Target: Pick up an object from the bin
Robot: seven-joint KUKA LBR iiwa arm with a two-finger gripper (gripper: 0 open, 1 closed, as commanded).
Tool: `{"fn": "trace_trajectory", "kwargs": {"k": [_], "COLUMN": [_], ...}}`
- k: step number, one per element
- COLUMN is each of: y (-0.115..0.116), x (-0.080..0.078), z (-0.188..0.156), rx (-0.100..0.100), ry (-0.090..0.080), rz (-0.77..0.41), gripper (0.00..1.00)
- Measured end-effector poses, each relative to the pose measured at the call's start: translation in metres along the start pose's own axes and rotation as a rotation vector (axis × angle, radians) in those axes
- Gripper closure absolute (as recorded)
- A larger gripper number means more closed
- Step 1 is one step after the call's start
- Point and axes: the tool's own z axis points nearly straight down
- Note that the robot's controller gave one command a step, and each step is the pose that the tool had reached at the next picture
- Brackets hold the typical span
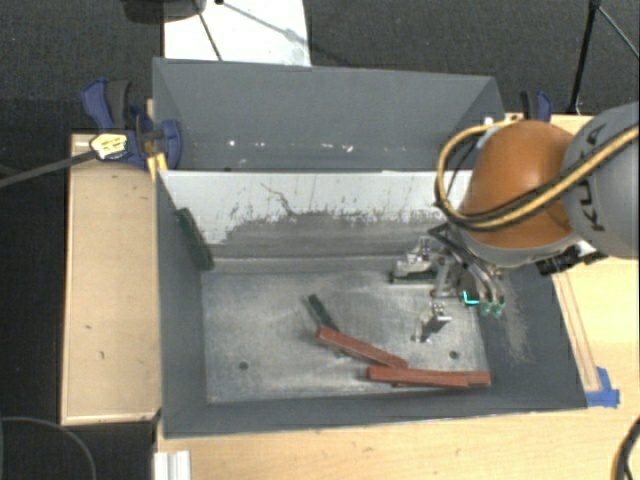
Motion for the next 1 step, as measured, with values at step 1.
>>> {"fn": "trace_trajectory", "kwargs": {"k": [1], "y": [0.047], "x": [0.0424], "z": [0.0835], "rx": [-0.002], "ry": [-0.008], "rz": [-0.101], "gripper": [1.0]}}
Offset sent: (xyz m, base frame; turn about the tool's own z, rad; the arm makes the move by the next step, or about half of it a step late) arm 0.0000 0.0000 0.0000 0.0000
